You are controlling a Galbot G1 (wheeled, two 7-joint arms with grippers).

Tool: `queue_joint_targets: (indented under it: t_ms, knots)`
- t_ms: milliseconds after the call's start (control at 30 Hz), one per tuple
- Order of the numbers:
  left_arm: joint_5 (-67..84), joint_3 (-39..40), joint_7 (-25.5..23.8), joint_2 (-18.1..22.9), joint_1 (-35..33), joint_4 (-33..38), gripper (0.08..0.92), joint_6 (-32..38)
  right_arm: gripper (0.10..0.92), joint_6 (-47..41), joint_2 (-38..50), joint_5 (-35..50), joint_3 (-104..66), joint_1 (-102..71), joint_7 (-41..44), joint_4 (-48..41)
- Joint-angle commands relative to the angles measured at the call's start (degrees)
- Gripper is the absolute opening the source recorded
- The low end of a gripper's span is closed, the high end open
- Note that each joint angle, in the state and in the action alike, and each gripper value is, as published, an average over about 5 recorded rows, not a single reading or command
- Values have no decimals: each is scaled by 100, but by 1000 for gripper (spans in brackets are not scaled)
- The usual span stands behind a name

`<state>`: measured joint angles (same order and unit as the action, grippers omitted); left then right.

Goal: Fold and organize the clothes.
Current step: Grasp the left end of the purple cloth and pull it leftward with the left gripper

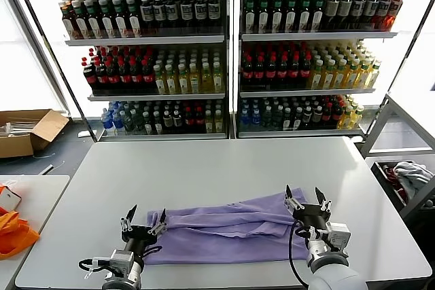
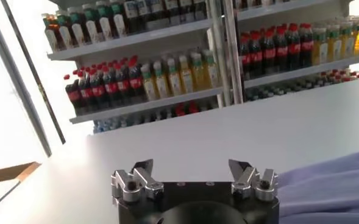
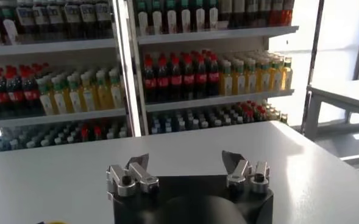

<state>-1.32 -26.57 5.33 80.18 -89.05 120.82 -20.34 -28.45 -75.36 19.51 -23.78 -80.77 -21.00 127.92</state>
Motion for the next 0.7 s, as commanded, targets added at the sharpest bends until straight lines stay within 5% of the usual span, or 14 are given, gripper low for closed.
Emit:
queue_joint_targets:
  t_ms: [33,567,700]
  knots:
    - [287,-45,125,280,-166,-210,801,9,817,-7,68,38,16,8,15,214]
    - [814,-132,4,261,2,-755,821,-197,823,98,103,96,62,34,33,-47]
    - [910,-135,-44,273,-15,-763,758,-260,823,97,120,110,72,79,41,-67]
